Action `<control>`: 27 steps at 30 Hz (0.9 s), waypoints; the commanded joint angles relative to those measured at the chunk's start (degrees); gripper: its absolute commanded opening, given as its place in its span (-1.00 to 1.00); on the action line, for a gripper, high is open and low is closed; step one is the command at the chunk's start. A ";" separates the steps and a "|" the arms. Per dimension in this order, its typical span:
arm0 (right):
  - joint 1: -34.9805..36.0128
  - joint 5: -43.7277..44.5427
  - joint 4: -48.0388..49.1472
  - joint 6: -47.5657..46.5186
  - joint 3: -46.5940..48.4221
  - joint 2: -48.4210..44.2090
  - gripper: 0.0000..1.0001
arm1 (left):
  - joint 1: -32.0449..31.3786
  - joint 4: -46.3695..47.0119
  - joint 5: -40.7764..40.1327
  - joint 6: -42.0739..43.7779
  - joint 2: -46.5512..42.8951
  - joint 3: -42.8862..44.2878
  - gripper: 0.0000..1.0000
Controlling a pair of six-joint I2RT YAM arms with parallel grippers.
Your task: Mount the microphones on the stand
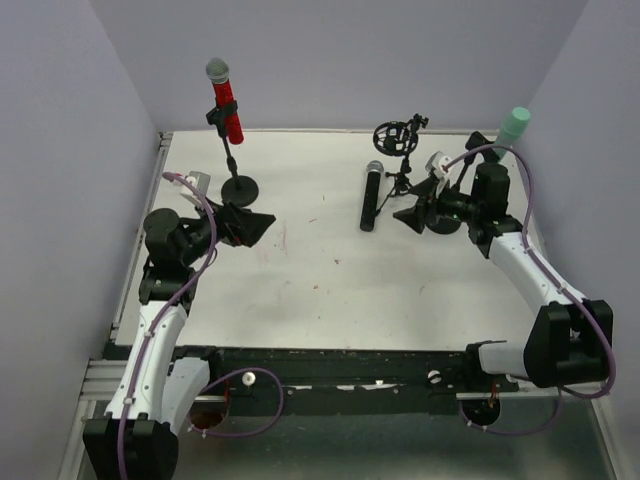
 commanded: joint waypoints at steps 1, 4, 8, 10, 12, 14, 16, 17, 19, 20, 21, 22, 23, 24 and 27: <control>-0.29 10.02 11.55 6.23 3.98 5.00 0.65 | -2.05 -5.49 -0.32 7.02 -3.84 -2.16 0.97; -0.29 12.67 15.60 8.78 4.60 7.03 0.54 | -2.05 -7.25 -1.03 7.83 -3.84 -1.63 0.97; -0.29 16.53 19.47 11.25 5.13 9.40 0.37 | -2.05 -6.29 -0.15 6.95 -3.14 -1.89 0.97; -0.29 18.47 22.19 12.47 4.87 10.37 0.31 | -2.05 -6.20 0.29 6.60 -2.79 -1.80 0.97; -0.12 19.35 25.09 13.88 4.60 11.33 0.26 | -2.05 -6.20 0.46 6.42 -2.53 -1.80 0.97; -0.03 19.97 27.90 14.76 4.34 12.39 0.25 | -2.05 -6.20 0.55 6.33 -2.18 -1.80 0.97; 0.32 21.46 30.80 15.38 3.99 13.53 0.19 | -2.05 -5.94 0.81 6.24 -2.00 -1.98 0.97; 0.50 22.51 32.30 15.90 3.98 14.32 0.17 | -2.05 -5.94 0.82 6.24 -1.91 -1.98 0.97; 0.59 24.62 35.11 17.31 4.16 15.46 0.15 | -2.05 -5.94 0.90 6.24 -1.74 -1.98 0.97; 0.59 25.59 36.17 17.84 4.25 15.99 0.13 | -2.05 -6.02 0.99 6.24 -1.65 -1.98 0.97; 0.59 26.12 37.22 18.19 4.25 16.61 0.13 | -2.05 -6.02 0.99 6.24 -1.56 -1.98 0.97; 0.76 26.91 38.10 18.63 4.42 17.05 0.13 | -2.05 -6.02 1.08 6.24 -1.38 -1.98 0.97; 0.85 27.35 38.72 18.89 4.77 17.66 0.13 | -2.05 -6.02 1.08 6.24 -1.30 -1.98 0.97; 1.03 27.53 38.90 18.90 5.12 18.19 0.13 | -2.05 -6.02 0.99 6.24 -1.30 -1.98 0.97; 1.20 28.76 39.52 19.60 7.32 20.38 0.13 | -1.97 -5.94 0.91 6.33 -1.30 -1.98 0.97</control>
